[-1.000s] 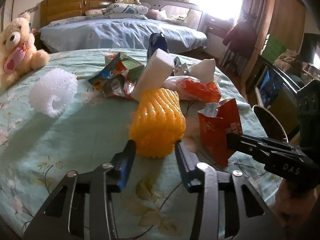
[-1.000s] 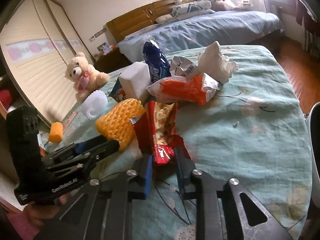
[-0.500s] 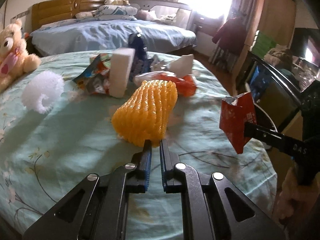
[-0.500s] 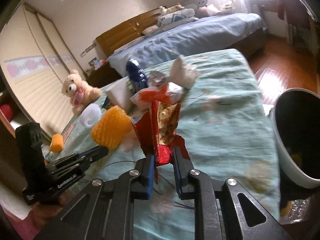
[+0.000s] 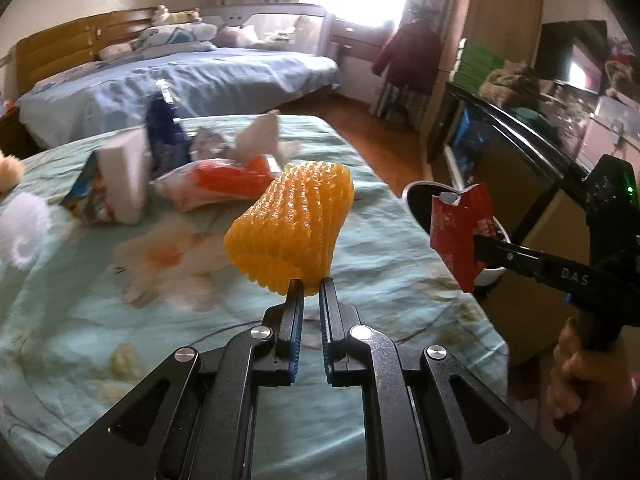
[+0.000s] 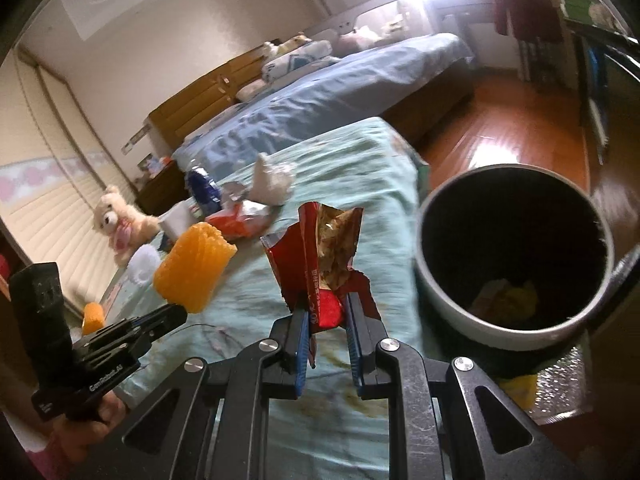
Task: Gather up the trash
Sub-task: 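Carry the foam sleeve with left tool over the bin while right tool carries the chip bag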
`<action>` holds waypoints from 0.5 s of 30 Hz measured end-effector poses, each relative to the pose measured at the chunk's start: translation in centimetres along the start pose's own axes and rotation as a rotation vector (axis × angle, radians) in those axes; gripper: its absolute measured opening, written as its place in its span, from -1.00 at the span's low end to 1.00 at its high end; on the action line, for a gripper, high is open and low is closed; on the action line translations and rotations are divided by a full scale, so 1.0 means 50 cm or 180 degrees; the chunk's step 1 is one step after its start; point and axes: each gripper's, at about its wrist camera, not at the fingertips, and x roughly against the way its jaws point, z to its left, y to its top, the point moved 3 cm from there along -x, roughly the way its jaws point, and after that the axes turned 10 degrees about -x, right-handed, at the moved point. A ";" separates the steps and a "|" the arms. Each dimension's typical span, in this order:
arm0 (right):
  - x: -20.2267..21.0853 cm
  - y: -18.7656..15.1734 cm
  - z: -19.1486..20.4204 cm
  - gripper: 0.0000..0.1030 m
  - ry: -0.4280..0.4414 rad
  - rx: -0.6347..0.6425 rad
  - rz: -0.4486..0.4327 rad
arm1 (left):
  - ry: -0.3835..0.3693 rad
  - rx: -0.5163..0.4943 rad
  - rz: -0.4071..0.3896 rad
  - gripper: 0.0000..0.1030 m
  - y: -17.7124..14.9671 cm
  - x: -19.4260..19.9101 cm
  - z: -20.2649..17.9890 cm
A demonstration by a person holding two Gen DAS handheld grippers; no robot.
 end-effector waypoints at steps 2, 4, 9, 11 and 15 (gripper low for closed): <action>0.009 0.004 -0.015 -0.68 -0.0036 -0.0038 -0.0029 | -0.0035 -0.0046 0.0002 -0.85 0.006 -0.007 -0.015; 0.018 0.007 -0.030 -0.68 -0.0069 -0.0075 -0.0054 | -0.0075 -0.0097 0.0009 -0.85 0.013 -0.014 -0.031; 0.039 0.015 -0.067 -0.68 -0.0152 -0.0160 -0.0128 | -0.0158 -0.0223 0.0029 -0.85 0.029 -0.032 -0.074; 0.047 0.019 -0.080 -0.68 -0.0184 -0.0189 -0.0157 | -0.0192 -0.0276 0.0031 -0.85 0.036 -0.036 -0.090; 0.060 0.029 -0.103 -0.68 -0.0256 -0.0231 -0.0213 | -0.0264 -0.0366 0.0030 -0.85 0.051 -0.048 -0.121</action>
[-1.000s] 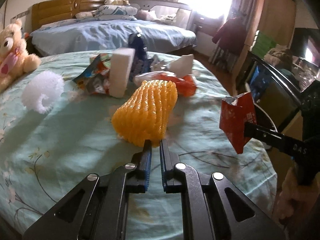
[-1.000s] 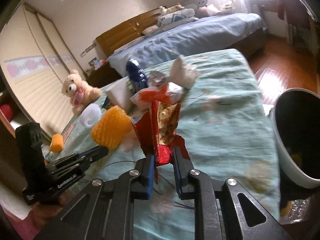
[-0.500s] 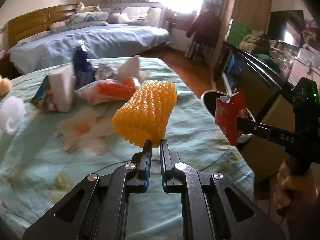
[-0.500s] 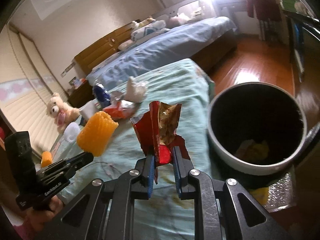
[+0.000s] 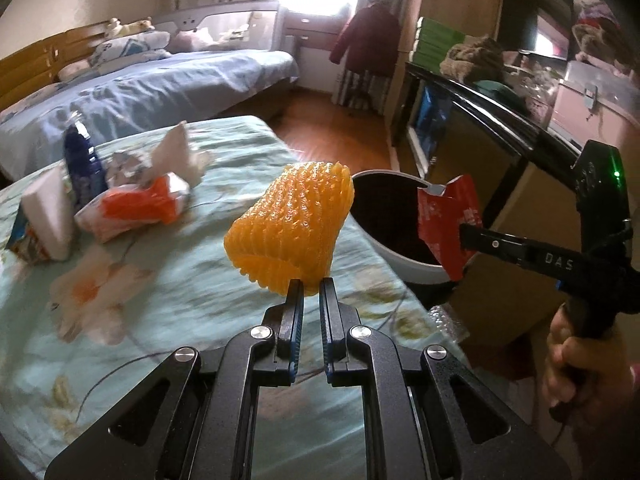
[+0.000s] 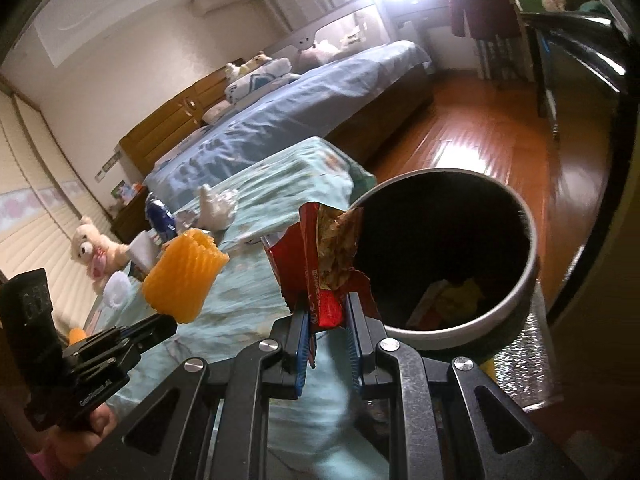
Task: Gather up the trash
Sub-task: 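Carry the foam sleeve with left tool over the bin while right tool carries the chip bag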
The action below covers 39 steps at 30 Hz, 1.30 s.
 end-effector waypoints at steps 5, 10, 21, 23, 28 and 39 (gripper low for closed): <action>0.006 0.014 -0.029 -0.67 -0.0102 -0.0080 -0.0061 | -0.0058 -0.0107 0.0026 -0.85 0.021 -0.024 -0.031; 0.006 0.025 -0.054 -0.67 -0.0172 -0.0155 -0.0090 | -0.0101 -0.0161 0.0052 -0.85 0.035 -0.043 -0.049; -0.002 0.051 -0.087 -0.67 -0.0268 -0.0223 -0.0127 | -0.0203 -0.0300 0.0124 -0.85 0.069 -0.088 -0.090; -0.004 0.054 -0.092 -0.67 -0.0285 -0.0230 -0.0129 | -0.0216 -0.0337 0.0138 -0.85 0.074 -0.096 -0.099; -0.007 0.064 -0.105 -0.67 -0.0327 -0.0262 -0.0140 | -0.0235 -0.0399 0.0165 -0.85 0.086 -0.112 -0.113; -0.027 0.082 -0.129 -0.67 -0.0405 -0.0314 -0.0138 | -0.0262 -0.0487 0.0238 -0.85 0.111 -0.150 -0.137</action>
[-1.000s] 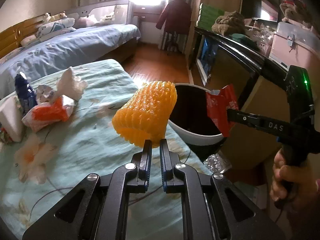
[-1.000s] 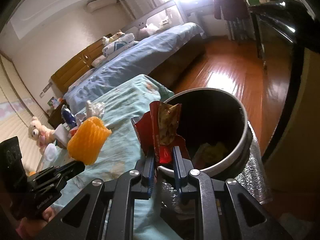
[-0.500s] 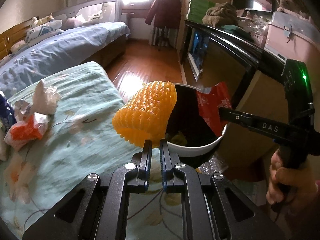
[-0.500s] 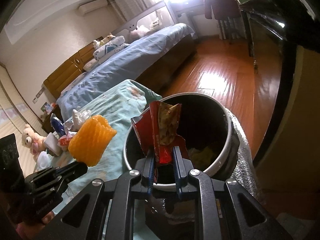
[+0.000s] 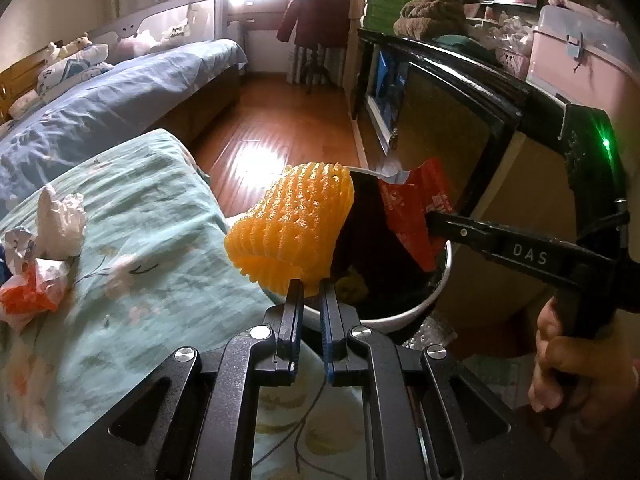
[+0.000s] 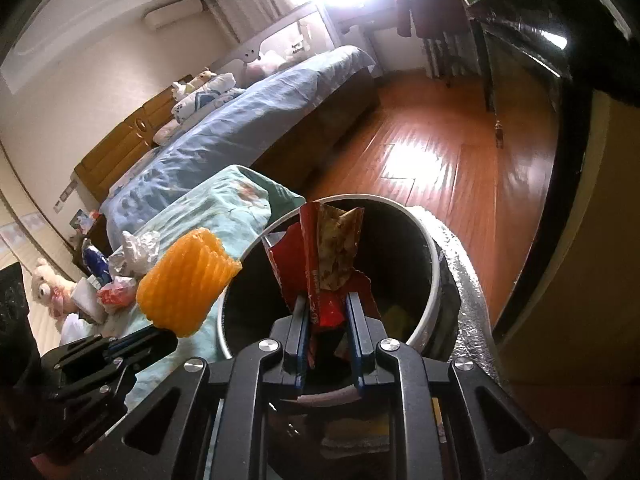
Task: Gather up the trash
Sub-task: 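Carry the foam sleeve with left tool over the bin while right tool carries the chip bag, then open right tool to drop the chip bag into the bin while left tool drops the foam sleeve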
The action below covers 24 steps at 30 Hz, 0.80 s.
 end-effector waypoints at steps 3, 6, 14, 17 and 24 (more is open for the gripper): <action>-0.003 0.001 -0.001 -0.67 -0.0015 -0.0014 -0.0007 | -0.0004 -0.0011 0.0018 -0.85 0.004 -0.010 -0.003; -0.009 0.004 -0.004 -0.67 -0.0027 -0.0039 0.0005 | -0.0006 -0.0015 0.0040 -0.85 0.003 -0.018 -0.005; -0.022 0.009 -0.008 -0.65 -0.0062 -0.0032 0.0025 | -0.0056 0.0032 0.0086 -0.85 0.009 -0.038 -0.006; -0.030 0.012 -0.012 -0.59 -0.0093 -0.0035 0.0037 | -0.0088 0.0039 0.0098 -0.84 0.014 -0.044 -0.006; -0.034 0.013 -0.017 0.02 -0.0117 -0.0097 0.0029 | -0.0070 0.0089 0.0050 -0.74 0.017 -0.038 -0.005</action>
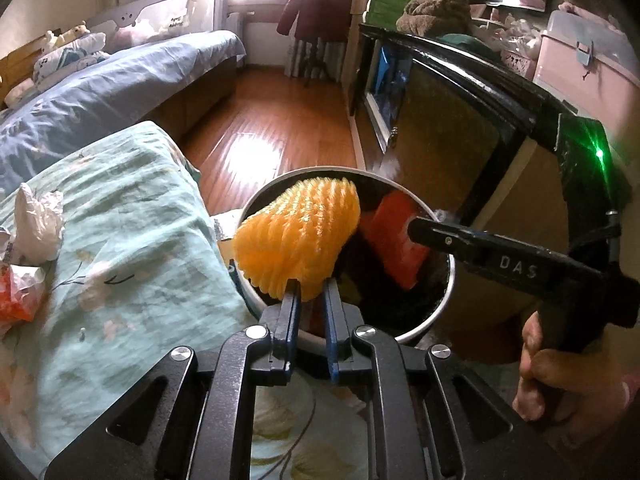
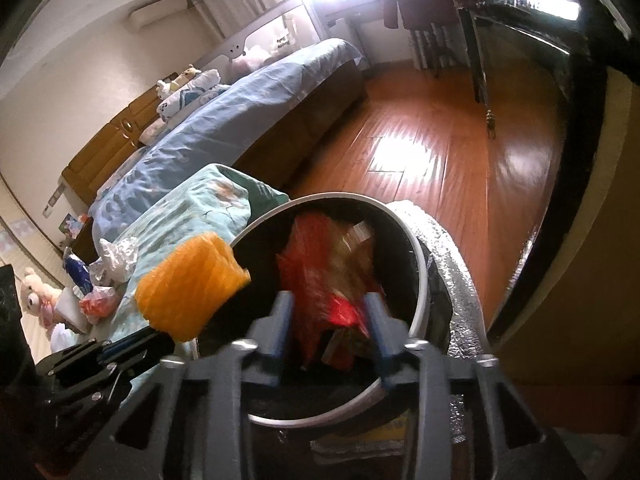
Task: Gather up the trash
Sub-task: 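Open right tool to drop the chip bag into the bin while left tool drops the foam sleeve, then grasp the white bubble-wrap sleeve with left tool while right tool reaches the orange plastic bag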
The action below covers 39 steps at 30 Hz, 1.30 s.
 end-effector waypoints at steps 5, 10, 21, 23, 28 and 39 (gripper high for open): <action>0.006 -0.006 0.009 0.17 0.0051 -0.0023 -0.0010 | 0.0040 0.0141 -0.0018 -0.36 -0.024 0.020 0.020; 0.016 -0.015 0.030 0.58 0.0171 -0.0040 -0.0009 | 0.0195 0.0423 -0.0063 0.11 -0.062 0.056 0.067; 0.032 -0.052 0.130 0.70 0.0388 0.0185 0.0017 | 0.0502 0.0790 -0.0180 0.17 -0.145 0.147 0.150; 0.033 -0.061 0.150 0.71 0.0434 0.0233 0.0038 | 0.0551 0.0836 -0.0200 0.19 -0.157 0.161 0.162; 0.025 -0.088 0.204 0.75 0.0542 0.0376 0.0119 | 0.0695 0.1004 -0.0236 0.24 -0.196 0.196 0.203; -0.007 -0.158 0.312 0.76 0.0729 0.0670 0.0375 | 0.0995 0.1417 -0.0240 0.43 -0.294 0.258 0.300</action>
